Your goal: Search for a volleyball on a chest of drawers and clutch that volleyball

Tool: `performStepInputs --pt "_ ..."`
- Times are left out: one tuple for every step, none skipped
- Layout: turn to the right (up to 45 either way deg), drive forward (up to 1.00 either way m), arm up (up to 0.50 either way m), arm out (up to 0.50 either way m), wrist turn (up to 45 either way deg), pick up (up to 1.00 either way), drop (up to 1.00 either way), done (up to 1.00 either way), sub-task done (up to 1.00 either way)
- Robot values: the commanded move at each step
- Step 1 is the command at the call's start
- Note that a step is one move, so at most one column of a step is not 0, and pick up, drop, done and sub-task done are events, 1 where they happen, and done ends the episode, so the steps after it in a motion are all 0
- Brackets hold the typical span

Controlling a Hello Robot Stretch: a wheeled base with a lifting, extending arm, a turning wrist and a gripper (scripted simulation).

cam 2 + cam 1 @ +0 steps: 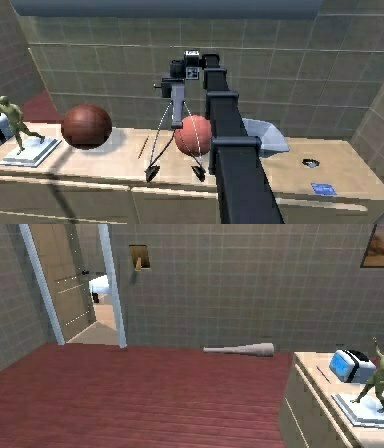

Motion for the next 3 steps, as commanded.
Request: performStepInputs --pt "0.0 0.00 0.00 0.00 45.0 0.00 0.00 0.00 0.00" --pt "0.0 0.00 0.00 0.00 45.0 0.00 0.00 0.00 0.00" --pt "0.0 0.00 0.00 0.00 45.0 0.00 0.00 0.00 0.00"
